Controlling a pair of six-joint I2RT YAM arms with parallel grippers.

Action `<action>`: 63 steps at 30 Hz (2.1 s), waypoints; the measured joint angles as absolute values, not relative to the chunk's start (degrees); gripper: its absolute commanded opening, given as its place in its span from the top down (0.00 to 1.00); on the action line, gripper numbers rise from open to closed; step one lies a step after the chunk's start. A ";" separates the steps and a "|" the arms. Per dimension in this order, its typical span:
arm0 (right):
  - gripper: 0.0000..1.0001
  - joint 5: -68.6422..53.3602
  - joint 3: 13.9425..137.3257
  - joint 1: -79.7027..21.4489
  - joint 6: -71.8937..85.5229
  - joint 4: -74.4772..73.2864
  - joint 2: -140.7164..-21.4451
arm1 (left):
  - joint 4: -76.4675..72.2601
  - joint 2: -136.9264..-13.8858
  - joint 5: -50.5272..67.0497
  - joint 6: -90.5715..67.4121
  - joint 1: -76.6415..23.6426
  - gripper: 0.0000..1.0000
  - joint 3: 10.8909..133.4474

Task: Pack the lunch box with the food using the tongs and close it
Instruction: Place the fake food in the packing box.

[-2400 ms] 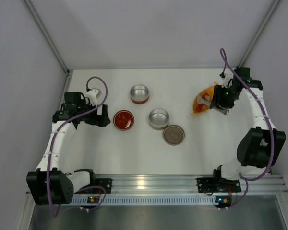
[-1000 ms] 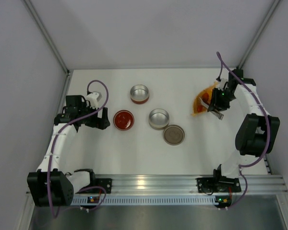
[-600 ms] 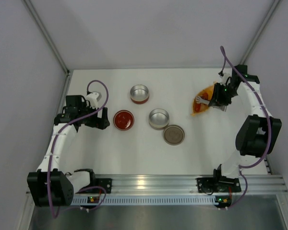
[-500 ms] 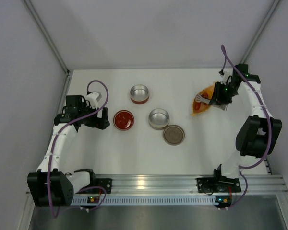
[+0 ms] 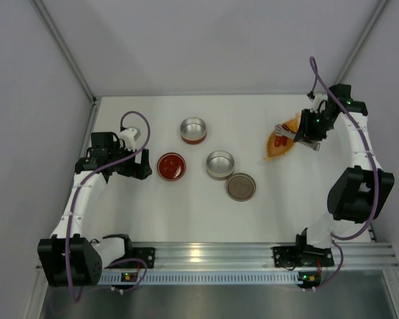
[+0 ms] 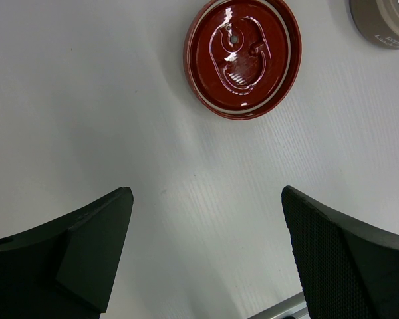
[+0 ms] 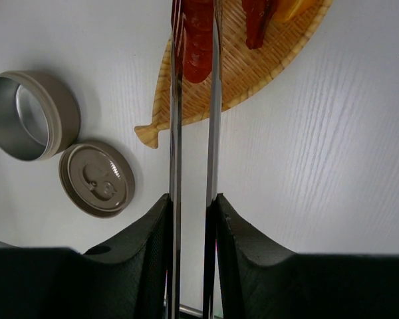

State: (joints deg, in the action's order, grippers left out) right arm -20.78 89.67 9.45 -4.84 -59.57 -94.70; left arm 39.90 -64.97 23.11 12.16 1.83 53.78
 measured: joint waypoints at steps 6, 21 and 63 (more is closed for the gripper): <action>1.00 -21.47 93.69 9.78 -8.01 -61.76 -93.01 | 39.90 -64.97 23.14 12.21 1.83 0.02 53.78; 1.00 -26.46 96.90 -8.12 -15.07 -67.81 -88.75 | 39.90 -64.97 24.18 12.23 1.83 0.02 53.78; 1.00 -22.76 87.64 -23.42 -14.33 -61.80 -96.33 | 39.97 -64.23 23.75 13.23 1.83 0.02 52.88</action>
State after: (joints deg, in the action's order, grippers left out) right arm -22.76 87.64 -23.42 -14.33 -61.80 -96.33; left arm 39.97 -64.23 23.75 13.23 1.83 52.88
